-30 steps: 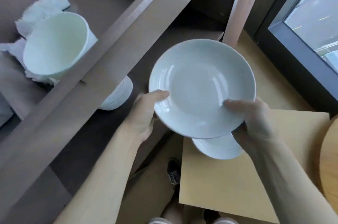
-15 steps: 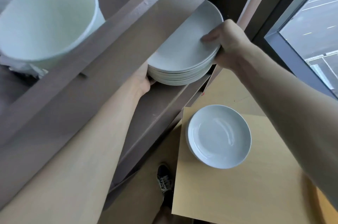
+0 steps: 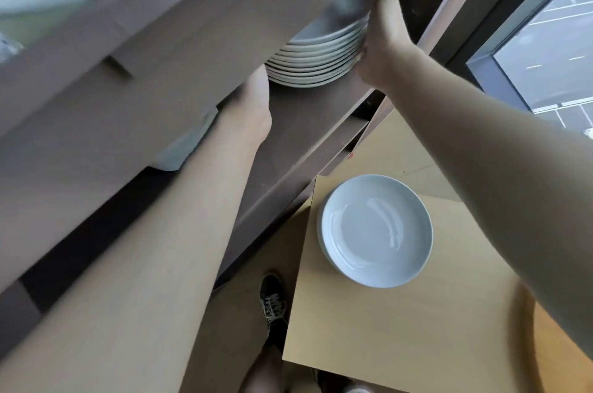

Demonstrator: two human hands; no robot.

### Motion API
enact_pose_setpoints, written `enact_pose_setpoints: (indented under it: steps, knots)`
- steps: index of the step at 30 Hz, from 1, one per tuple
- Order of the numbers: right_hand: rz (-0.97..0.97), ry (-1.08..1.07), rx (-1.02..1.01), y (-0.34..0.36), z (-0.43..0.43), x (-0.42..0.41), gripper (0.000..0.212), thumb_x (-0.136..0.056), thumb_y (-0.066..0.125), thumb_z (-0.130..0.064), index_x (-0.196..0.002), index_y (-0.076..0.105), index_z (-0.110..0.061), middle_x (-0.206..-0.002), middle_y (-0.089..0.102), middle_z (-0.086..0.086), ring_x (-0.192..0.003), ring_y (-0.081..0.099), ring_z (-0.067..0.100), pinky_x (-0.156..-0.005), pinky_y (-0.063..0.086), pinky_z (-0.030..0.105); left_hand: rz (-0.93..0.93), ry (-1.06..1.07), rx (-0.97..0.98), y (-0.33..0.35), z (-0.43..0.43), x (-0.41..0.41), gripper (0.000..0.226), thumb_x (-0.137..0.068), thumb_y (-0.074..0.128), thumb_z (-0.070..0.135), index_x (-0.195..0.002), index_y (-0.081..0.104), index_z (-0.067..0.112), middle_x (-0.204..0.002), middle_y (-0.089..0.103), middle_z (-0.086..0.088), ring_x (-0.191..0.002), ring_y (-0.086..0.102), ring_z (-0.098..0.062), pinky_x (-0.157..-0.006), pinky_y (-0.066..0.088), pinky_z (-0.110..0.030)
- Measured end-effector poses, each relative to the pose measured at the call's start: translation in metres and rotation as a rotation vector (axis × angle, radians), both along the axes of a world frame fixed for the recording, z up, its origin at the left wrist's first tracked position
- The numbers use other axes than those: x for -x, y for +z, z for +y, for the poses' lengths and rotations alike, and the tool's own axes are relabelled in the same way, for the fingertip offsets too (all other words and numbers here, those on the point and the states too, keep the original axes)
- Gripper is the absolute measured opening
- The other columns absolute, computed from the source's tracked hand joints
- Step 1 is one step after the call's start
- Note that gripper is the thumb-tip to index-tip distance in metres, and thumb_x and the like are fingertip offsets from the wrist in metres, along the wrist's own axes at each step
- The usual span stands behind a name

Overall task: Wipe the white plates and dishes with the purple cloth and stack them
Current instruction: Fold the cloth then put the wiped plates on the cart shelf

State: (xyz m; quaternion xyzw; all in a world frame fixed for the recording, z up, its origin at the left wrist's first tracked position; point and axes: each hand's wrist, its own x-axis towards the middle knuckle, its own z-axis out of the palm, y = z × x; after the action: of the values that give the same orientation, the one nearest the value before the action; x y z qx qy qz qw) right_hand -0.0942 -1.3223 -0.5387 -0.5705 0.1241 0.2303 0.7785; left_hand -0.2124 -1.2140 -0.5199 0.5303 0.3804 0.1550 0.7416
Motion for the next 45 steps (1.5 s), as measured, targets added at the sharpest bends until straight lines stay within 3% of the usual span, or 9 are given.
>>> enact_pose_setpoints:
  steps: [2,5,10,14,17,20,26,39,45]
  knots:
    - [-0.023,0.081,0.000,0.001,-0.016,0.012,0.046,-0.104,0.049,-0.046,-0.138,0.056,-0.016,-0.137,0.065,0.010,-0.126,0.062,0.030,-0.114,0.042,0.051,-0.028,-0.033,-0.035,0.004,-0.008,0.033,0.040,-0.088,0.069,0.024,-0.124,0.055,0.034,-0.140,0.053,0.007,-0.132,0.045,-0.013,-0.120,0.030,-0.043]
    - [-0.091,0.061,0.164,-0.001,-0.057,0.042,0.060,-0.101,0.048,-0.057,-0.149,0.048,-0.021,-0.154,0.048,0.008,-0.140,0.048,0.026,-0.115,0.036,0.053,-0.009,-0.121,0.021,0.000,-0.028,0.089,0.070,-0.076,0.063,0.024,-0.144,0.045,0.027,-0.143,0.053,-0.002,-0.134,0.052,-0.014,-0.112,0.041,-0.037]
    - [-0.173,0.047,0.604,-0.057,-0.153,0.121,0.027,-0.081,0.064,-0.023,-0.106,0.073,-0.024,-0.108,0.073,-0.006,-0.104,0.068,0.010,-0.093,0.056,0.035,0.205,-0.376,-0.089,-0.040,-0.058,0.164,0.040,-0.076,0.058,0.019,-0.114,0.069,0.018,-0.103,0.076,-0.005,-0.097,0.073,-0.019,-0.087,0.057,-0.032]
    - [0.163,0.126,0.874,-0.130,-0.214,0.201,0.040,-0.094,0.069,-0.024,-0.132,0.058,-0.017,-0.132,0.058,0.003,-0.122,0.057,0.020,-0.097,0.048,0.038,0.568,-0.469,-0.059,-0.100,-0.080,0.184,0.062,-0.085,0.074,0.028,-0.141,0.050,0.026,-0.140,0.056,0.001,-0.111,0.059,-0.009,-0.084,0.045,-0.025]
    - [0.353,0.166,0.751,-0.161,-0.229,0.236,0.076,-0.082,0.079,-0.049,-0.146,0.047,-0.021,-0.142,0.053,0.001,-0.122,0.057,0.020,-0.091,0.046,0.037,0.721,-0.529,0.111,-0.144,-0.089,0.181,0.091,-0.088,0.078,0.038,-0.160,0.023,0.031,-0.158,0.037,0.003,-0.137,0.042,-0.018,-0.104,0.035,-0.035]
    - [0.406,0.156,0.573,-0.175,-0.226,0.240,0.072,-0.069,0.080,-0.055,-0.133,0.057,-0.030,-0.124,0.067,-0.009,-0.113,0.065,0.016,-0.084,0.054,0.038,0.705,-0.510,0.315,-0.171,-0.097,0.171,0.078,-0.086,0.081,0.032,-0.153,0.040,0.029,-0.144,0.056,0.006,-0.136,0.051,-0.025,-0.114,0.039,-0.041]
    - [0.452,0.023,0.347,-0.198,-0.215,0.233,0.042,-0.091,0.073,-0.017,-0.130,0.060,-0.024,-0.122,0.071,0.003,-0.107,0.070,0.030,-0.082,0.062,0.054,0.706,-0.559,0.243,-0.184,-0.107,0.148,0.043,-0.088,0.081,0.016,-0.127,0.064,0.011,-0.116,0.074,-0.007,-0.109,0.070,-0.027,-0.105,0.053,-0.048]
    - [0.425,0.019,0.321,-0.192,-0.225,0.270,0.041,-0.092,0.074,-0.015,-0.132,0.062,-0.017,-0.124,0.071,0.007,-0.108,0.070,0.031,-0.082,0.061,0.048,0.687,-0.484,0.191,-0.194,-0.114,0.192,0.059,-0.082,0.086,0.030,-0.133,0.058,0.018,-0.122,0.071,0.000,-0.112,0.066,-0.020,-0.104,0.052,-0.042]
    - [0.376,0.093,0.324,-0.141,-0.221,0.311,0.036,-0.093,0.073,-0.014,-0.128,0.064,-0.016,-0.117,0.074,0.007,-0.103,0.071,0.034,-0.077,0.057,0.046,0.622,-0.337,0.252,-0.136,-0.112,0.255,0.041,-0.077,0.083,0.042,-0.114,0.067,0.033,-0.104,0.078,0.008,-0.099,0.073,-0.017,-0.079,0.059,-0.035]
